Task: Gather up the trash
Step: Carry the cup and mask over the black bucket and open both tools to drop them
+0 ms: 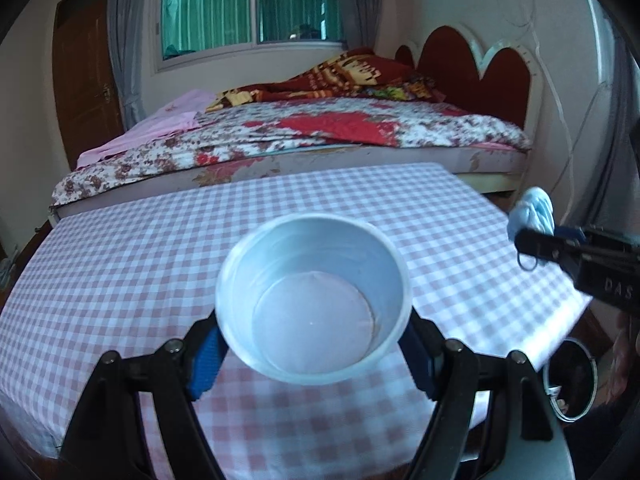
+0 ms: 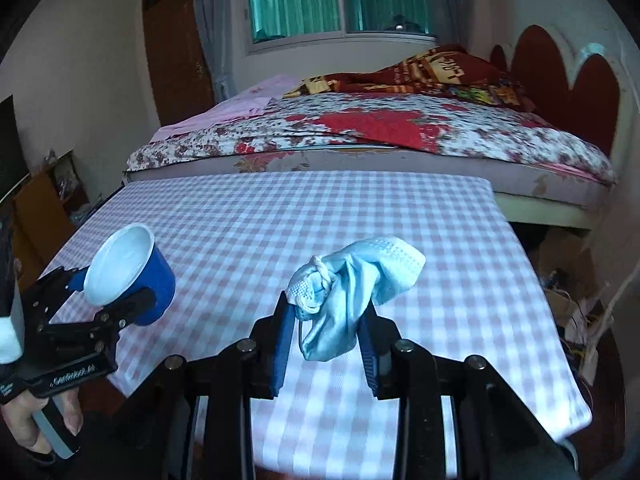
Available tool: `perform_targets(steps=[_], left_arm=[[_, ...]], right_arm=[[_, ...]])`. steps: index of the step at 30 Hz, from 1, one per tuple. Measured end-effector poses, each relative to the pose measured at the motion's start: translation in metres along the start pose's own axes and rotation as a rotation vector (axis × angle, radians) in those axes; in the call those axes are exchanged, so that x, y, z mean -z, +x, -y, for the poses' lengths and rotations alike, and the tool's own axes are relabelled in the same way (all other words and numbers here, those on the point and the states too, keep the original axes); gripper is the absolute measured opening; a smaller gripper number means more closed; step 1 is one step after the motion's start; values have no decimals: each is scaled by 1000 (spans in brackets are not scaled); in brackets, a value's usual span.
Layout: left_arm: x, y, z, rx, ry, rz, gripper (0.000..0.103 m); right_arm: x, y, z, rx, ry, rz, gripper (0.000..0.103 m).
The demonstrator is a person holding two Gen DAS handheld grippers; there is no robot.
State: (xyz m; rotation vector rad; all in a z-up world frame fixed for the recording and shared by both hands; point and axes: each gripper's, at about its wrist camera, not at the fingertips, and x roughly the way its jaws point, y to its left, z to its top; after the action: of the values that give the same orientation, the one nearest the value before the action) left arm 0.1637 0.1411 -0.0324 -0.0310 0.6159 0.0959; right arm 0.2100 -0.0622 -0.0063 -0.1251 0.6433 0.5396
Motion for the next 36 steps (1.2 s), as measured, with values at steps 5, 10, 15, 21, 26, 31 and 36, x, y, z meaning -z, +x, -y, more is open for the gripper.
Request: perform_targets(steps=[5,10,15,21,26,31,36], left_arm=[[1,-14,22,59,13,32,76],[3,-16,53,136,27,40,76],[2,-11,93,212,82,37,76],[0,-6,138,296,142,28,76],[3,-8,167,361,182,24,76],[15,-10,205,428,237,13,76],[30,-14,247,482,293,-9,76]], right_arm=[[15,-37,14,65,-1,15,33],[25,-60,42,125,43,24,33],[42,-84,72,185,95,43,33],[65,-106,109,256,175,48,33],[83,-123,130,309,227,45,33],[102,-143,148,362,271,43,33],[128,-161,175,395,302,37,33]])
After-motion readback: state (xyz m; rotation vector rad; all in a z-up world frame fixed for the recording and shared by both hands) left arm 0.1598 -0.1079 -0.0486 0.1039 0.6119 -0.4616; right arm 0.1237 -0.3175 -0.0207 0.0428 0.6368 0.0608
